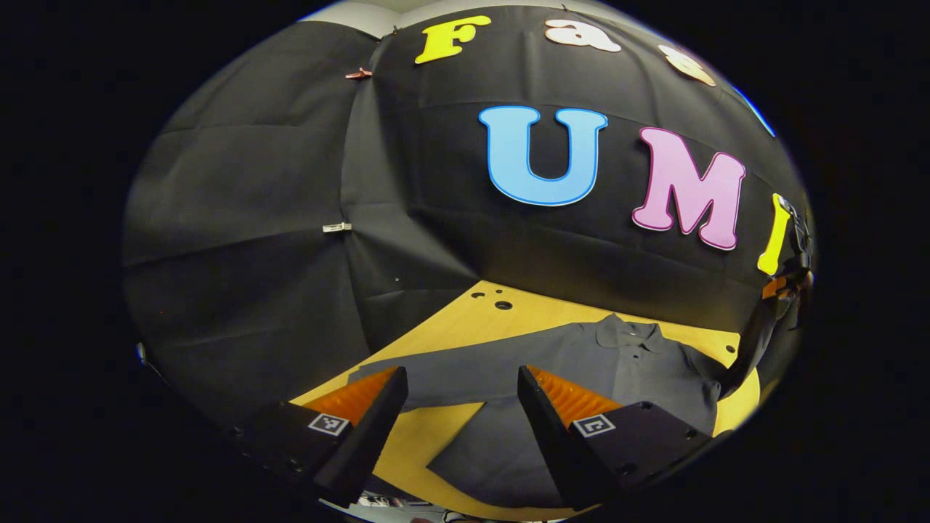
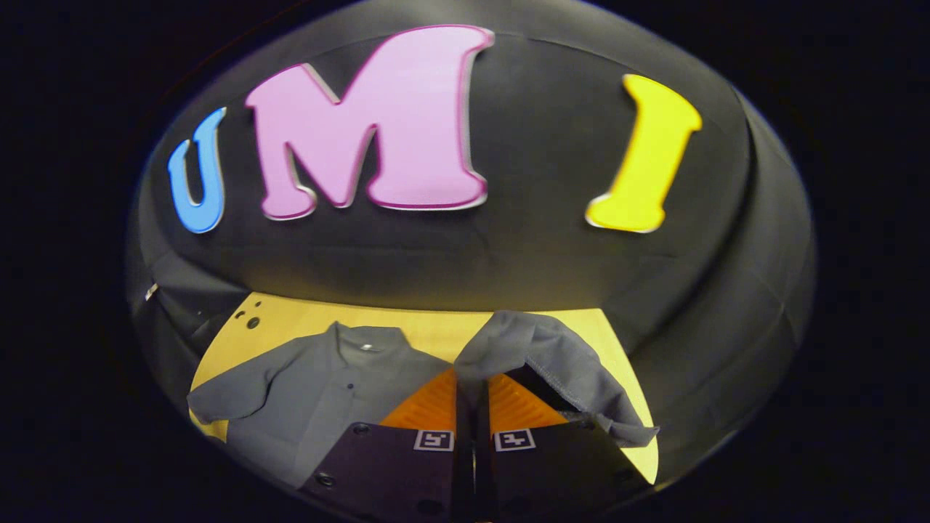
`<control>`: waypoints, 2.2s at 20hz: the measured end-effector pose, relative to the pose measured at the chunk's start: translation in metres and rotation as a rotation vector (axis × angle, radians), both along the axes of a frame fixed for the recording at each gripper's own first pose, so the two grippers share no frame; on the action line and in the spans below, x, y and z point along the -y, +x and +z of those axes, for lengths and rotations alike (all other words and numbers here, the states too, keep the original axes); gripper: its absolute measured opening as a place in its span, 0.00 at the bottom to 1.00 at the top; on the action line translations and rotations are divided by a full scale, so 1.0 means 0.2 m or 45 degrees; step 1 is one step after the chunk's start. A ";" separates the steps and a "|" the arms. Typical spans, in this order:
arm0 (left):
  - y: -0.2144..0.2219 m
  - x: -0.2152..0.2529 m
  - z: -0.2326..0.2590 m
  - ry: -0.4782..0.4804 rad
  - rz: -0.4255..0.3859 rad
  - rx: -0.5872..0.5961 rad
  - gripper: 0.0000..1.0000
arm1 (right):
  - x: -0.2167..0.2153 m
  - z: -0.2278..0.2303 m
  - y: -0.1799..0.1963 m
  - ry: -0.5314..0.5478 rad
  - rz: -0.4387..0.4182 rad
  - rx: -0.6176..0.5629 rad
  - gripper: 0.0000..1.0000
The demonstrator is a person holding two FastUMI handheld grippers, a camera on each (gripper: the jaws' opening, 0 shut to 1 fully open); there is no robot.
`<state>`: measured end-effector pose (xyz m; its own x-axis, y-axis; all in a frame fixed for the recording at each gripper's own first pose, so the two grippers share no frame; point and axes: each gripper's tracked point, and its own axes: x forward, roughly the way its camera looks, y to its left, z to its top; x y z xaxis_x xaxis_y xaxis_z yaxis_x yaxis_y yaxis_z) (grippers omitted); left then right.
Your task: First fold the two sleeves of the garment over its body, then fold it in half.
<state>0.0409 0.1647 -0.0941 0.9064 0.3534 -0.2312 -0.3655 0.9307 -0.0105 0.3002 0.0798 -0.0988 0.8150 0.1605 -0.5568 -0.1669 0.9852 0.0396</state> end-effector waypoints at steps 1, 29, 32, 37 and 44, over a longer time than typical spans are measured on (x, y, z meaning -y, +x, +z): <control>-0.02 -0.01 0.00 -0.001 0.007 0.003 0.96 | -0.09 -0.01 -0.01 -0.005 0.045 0.000 0.06; -0.32 -0.71 -0.36 -0.146 0.270 -0.117 0.96 | -2.10 -0.86 -0.46 -0.180 0.733 -0.264 0.54; -0.23 -0.77 -0.37 -0.146 0.269 -0.127 0.96 | -2.05 -0.76 -0.59 -0.117 0.730 -0.261 0.91; -0.01 -0.89 -0.52 -0.218 0.270 -0.203 0.96 | -1.77 -0.58 -0.76 -0.100 0.686 -0.189 0.98; 0.30 -1.06 -0.75 -0.275 0.312 -0.289 0.96 | -1.35 -0.35 -0.91 -0.057 0.588 -0.132 0.98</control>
<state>0.1008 0.3763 -0.2433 0.7187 0.4741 -0.5086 -0.5918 0.8011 -0.0896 0.1191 0.3501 -0.1678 0.6034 0.4673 -0.6462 -0.5855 0.8098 0.0388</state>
